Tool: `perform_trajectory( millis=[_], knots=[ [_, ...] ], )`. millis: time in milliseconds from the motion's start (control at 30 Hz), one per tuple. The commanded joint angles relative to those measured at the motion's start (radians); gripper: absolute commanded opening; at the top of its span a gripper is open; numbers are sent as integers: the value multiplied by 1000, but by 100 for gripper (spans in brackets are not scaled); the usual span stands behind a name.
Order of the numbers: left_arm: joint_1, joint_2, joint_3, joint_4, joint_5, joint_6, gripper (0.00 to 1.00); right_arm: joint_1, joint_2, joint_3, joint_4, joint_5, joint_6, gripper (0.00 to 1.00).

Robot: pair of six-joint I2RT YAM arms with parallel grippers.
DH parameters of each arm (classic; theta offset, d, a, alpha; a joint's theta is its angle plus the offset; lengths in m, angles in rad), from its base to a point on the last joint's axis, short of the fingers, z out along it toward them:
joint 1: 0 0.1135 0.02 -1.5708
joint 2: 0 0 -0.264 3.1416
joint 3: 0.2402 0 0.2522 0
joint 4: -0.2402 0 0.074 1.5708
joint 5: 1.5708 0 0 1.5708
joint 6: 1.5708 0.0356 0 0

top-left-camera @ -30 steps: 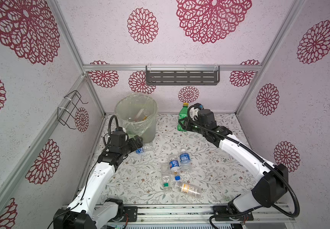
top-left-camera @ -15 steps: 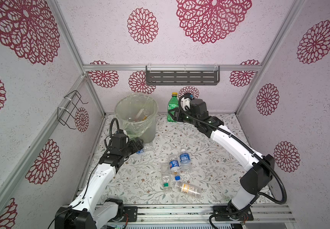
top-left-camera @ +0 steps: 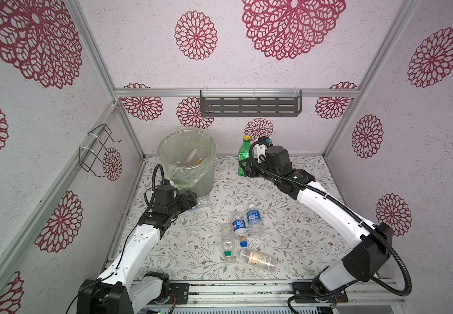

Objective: Throw the plastic bottles in the bin
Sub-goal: Throw the plastic bottle into the trash bin.

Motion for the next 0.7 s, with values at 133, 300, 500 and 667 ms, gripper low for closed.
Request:
perform_trajectory(
  millis=[133,300,500,667],
  knots=[
    [-6,30,0,27,-3,-1,97,116,125,292,-85,123,-84,40],
    [-6,20,6,27,0,-13,97,153,407,687,-157,105,-148,46],
    [-7,37,33,22,6,-13,97,153,750,1216,-256,157,-199,99],
    [-7,31,47,4,7,-17,97,154,527,835,-14,104,-190,99]
  ],
)
